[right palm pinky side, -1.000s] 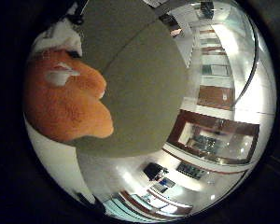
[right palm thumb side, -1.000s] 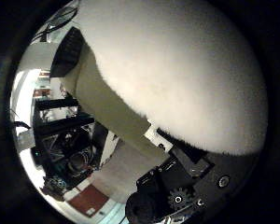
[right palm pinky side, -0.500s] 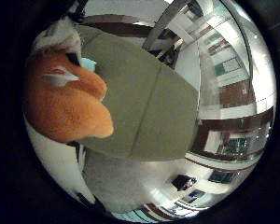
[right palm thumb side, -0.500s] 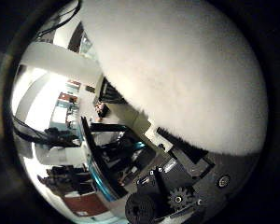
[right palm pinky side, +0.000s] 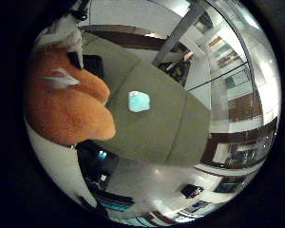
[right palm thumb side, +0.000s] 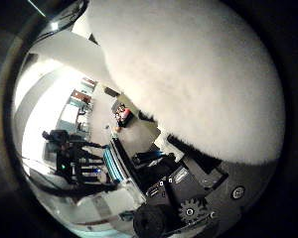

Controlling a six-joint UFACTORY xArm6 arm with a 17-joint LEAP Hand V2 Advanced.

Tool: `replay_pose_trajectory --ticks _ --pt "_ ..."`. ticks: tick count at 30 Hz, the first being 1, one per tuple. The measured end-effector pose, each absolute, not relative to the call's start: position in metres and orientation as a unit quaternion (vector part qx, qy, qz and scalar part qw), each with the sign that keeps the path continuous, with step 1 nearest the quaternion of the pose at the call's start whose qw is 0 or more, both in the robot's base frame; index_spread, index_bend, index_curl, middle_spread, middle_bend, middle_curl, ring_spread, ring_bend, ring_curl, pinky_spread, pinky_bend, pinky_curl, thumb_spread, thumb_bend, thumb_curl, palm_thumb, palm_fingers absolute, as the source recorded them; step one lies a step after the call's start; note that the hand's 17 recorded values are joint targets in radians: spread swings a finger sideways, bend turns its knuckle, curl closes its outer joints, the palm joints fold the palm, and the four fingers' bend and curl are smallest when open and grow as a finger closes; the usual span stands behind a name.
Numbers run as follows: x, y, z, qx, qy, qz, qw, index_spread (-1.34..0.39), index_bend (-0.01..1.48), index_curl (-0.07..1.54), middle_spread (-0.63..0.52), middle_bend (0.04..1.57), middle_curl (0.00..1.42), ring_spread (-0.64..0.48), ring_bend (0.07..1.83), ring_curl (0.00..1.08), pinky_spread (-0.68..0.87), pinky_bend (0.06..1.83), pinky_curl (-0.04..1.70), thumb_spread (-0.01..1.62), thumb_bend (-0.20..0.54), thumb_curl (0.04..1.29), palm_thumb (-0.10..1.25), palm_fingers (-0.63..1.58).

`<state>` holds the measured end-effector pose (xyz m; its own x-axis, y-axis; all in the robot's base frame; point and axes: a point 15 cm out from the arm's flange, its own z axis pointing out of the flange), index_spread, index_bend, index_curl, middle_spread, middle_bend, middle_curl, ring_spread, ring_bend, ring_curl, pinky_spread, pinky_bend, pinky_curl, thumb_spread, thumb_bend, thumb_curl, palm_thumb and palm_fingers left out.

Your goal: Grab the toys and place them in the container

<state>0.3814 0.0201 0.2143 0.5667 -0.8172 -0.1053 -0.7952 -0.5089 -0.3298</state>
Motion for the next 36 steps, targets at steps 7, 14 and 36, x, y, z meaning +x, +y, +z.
replay_pose_trajectory --ticks 7,14,36 --pt "0.360 0.117 0.210 -0.878 0.445 -0.005 0.178 -0.28 1.05 1.02 -0.20 1.25 0.95 -0.26 1.29 0.92 -0.19 1.42 0.85 1.06 -0.013 0.61 1.07 1.09" --pt "0.364 0.166 0.191 -0.884 0.433 -0.020 0.174 -0.28 1.04 1.02 -0.20 1.25 0.95 -0.26 1.29 0.92 -0.19 1.41 0.87 1.06 -0.016 0.61 1.05 1.09" --pt "0.414 0.193 0.143 -0.892 0.394 -0.109 0.192 -0.47 0.45 0.76 -0.21 0.62 0.68 -0.25 0.94 0.63 -0.20 0.94 0.64 1.14 -0.023 0.46 0.78 0.12"
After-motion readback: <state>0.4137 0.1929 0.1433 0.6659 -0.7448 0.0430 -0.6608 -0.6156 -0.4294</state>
